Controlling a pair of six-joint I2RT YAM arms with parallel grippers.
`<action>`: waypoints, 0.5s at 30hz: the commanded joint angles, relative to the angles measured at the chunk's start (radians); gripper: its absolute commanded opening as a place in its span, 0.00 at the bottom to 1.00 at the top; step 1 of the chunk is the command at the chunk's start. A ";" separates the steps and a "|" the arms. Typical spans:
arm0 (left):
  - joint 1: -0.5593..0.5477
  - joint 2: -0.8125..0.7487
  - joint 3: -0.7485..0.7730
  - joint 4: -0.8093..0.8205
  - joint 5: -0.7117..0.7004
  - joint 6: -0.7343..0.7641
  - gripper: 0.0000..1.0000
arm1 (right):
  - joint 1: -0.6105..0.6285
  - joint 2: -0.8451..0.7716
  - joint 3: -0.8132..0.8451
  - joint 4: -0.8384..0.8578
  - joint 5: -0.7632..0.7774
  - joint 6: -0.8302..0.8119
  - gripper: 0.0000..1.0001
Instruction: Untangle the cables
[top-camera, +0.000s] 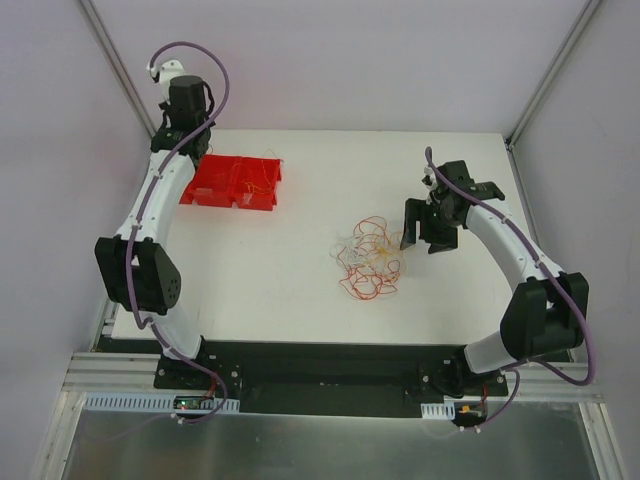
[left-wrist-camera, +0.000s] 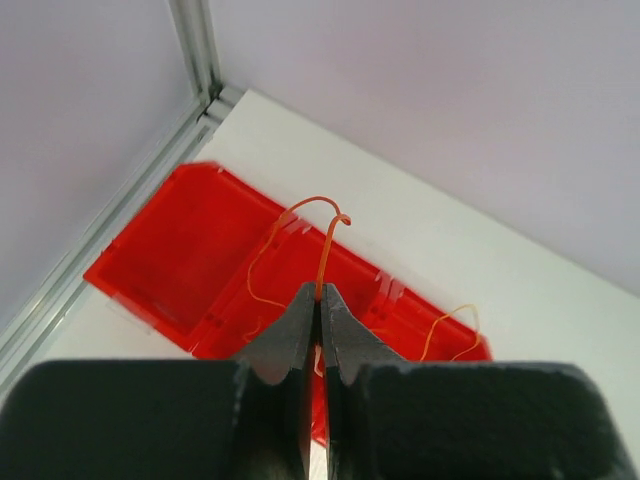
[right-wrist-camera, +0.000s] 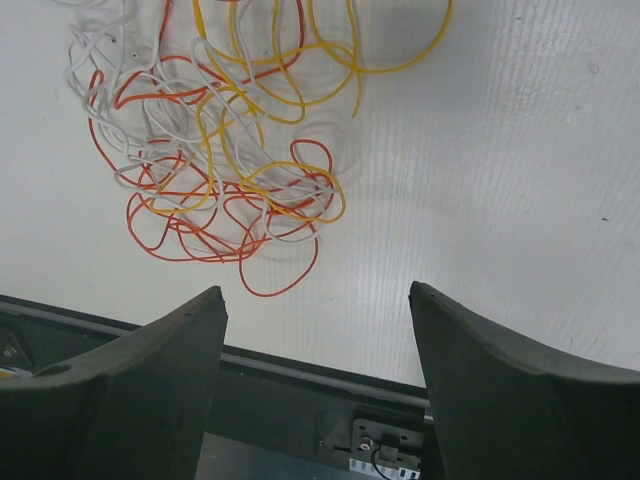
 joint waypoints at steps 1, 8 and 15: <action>0.007 -0.097 0.115 0.041 0.040 0.019 0.00 | -0.008 -0.009 0.040 0.007 -0.029 0.014 0.76; 0.010 -0.120 0.141 0.065 0.025 0.046 0.00 | -0.007 -0.034 0.036 0.017 -0.024 0.022 0.76; 0.019 -0.137 0.149 0.078 0.071 0.016 0.00 | -0.007 -0.061 0.006 0.024 -0.023 0.051 0.76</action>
